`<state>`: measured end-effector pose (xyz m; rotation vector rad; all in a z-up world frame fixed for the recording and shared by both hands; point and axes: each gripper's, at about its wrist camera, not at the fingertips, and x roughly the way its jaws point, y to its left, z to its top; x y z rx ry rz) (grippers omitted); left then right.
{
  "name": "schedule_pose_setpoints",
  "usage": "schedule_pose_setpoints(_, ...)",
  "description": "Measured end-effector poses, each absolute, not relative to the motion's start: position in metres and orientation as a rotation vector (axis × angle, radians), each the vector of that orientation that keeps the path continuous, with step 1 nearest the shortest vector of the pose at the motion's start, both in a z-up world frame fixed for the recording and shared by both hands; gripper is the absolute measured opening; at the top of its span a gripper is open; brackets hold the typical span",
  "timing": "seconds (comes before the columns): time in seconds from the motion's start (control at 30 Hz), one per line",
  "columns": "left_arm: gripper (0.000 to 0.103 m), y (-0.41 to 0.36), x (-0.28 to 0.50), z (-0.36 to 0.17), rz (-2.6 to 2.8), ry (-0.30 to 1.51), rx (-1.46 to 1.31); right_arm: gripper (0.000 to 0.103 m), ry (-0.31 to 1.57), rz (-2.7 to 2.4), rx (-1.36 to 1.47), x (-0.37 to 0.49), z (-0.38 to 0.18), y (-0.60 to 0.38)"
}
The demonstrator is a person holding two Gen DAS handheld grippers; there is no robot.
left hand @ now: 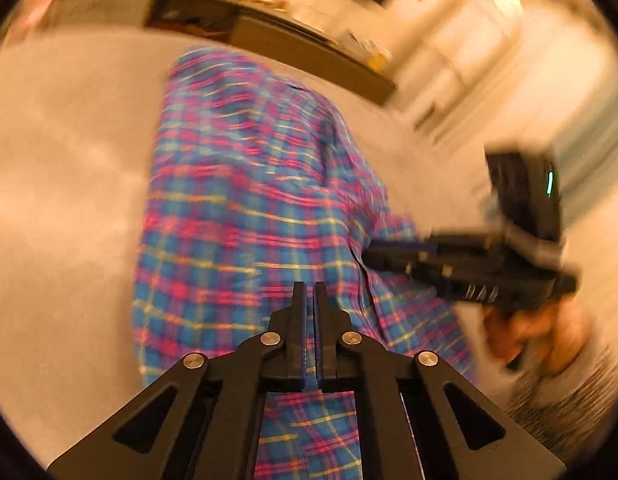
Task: Fold clothes
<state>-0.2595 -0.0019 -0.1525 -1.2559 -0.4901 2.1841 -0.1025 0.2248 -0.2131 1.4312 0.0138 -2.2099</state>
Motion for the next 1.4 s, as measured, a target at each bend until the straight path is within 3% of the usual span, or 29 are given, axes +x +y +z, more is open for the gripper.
schedule_pose_setpoints(0.03, 0.003, -0.007, -0.259, -0.152, 2.182, -0.530, -1.244, 0.018, 0.026, -2.215, 1.429, -0.102, -0.213, 0.223)
schedule_pose_setpoints(0.1, 0.008, 0.003, -0.252, -0.136, 2.230, -0.418, -1.202, 0.018, 0.036, -2.223, 1.424, -0.102, -0.213, 0.221)
schedule_pose_setpoints(0.13, 0.027, 0.013, -0.250, -0.129, 2.252, -0.339, -1.193, 0.018, 0.025, -2.224, 1.423, -0.101, -0.214, 0.221)
schedule_pose_setpoints(0.2, 0.053, 0.037, -0.245, -0.122, 2.257, -0.205, -1.165, 0.021, -0.012, -2.233, 1.425, -0.099, -0.212, 0.224)
schedule_pose_setpoints(0.27, 0.053, 0.062, -0.247, -0.128, 2.262, -0.059, -1.178, 0.022, -0.054, -2.252, 1.408, -0.098, -0.204, 0.230)
schedule_pose_setpoints(0.3, 0.041, 0.074, -0.248, -0.130, 2.262, 0.015, -1.184, 0.022, -0.077, -2.258, 1.386, -0.097, -0.199, 0.231)
schedule_pose_setpoints(0.33, 0.017, 0.073, -0.246, -0.133, 2.267, 0.044, -1.193, 0.022, -0.101, -2.259, 1.361, -0.096, -0.194, 0.232)
schedule_pose_setpoints(0.37, 0.010, 0.071, -0.244, -0.135, 2.271, 0.072, -1.203, 0.022, -0.107, -2.253, 1.339, -0.095, -0.191, 0.231)
schedule_pose_setpoints(0.53, 0.003, 0.058, -0.251, -0.135, 2.266, -0.082, -1.157, 0.022, -0.045, -2.218, 1.401, -0.100, -0.207, 0.221)
schedule_pose_setpoints(0.63, 0.001, 0.026, -0.247, -0.128, 2.234, -0.313, -1.129, 0.022, -0.082, -2.216, 1.429, -0.106, -0.213, 0.226)
schedule_pose_setpoints(0.73, 0.001, -0.005, -0.247, -0.132, 2.176, -0.588, -1.111, 0.022, -0.099, -2.228, 1.433, -0.109, -0.213, 0.229)
schedule_pose_setpoints(0.83, 0.001, -0.002, -0.249, -0.138, 2.174, -0.591, -1.136, 0.022, -0.043, -2.247, 1.425, -0.107, -0.212, 0.222)
schedule_pose_setpoints(0.97, 0.001, 0.004, -0.251, -0.146, 2.171, -0.593, -1.171, 0.023, 0.253, -2.300, 1.328, -0.090, -0.199, 0.190)
schedule_pose_setpoints(1.03, 0.001, 0.006, -0.252, -0.150, 2.169, -0.594, -1.188, 0.023, 0.279, -2.267, 1.276, -0.084, -0.194, 0.178)
schedule_pose_setpoints(1.1, 0.002, 0.009, -0.254, -0.154, 2.168, -0.594, -1.206, 0.023, 0.247, -2.252, 1.293, -0.086, -0.197, 0.177)
schedule_pose_setpoints(1.17, 0.011, 0.012, -0.255, -0.158, 2.166, -0.595, -1.223, 0.023, 0.118, -2.236, 1.344, -0.095, -0.202, 0.189)
schedule_pose_setpoints(1.2, 0.030, 0.013, -0.255, -0.160, 2.165, -0.596, -1.232, 0.023, 0.039, -2.237, 1.375, -0.100, -0.202, 0.200)
schedule_pose_setpoints(1.23, 0.040, 0.014, -0.256, -0.162, 2.164, -0.596, -1.240, 0.023, -0.041, -2.240, 1.392, -0.104, -0.202, 0.210)
schedule_pose_setpoints(1.37, 0.042, 0.029, -0.244, -0.143, 2.225, -0.424, -1.200, 0.023, -0.304, -2.189, 1.353, -0.110, -0.190, 0.234)
schedule_pose_setpoints(1.4, 0.043, 0.029, -0.239, -0.136, 2.246, -0.397, -1.180, 0.028, -0.352, -2.160, 1.346, -0.109, -0.188, 0.236)
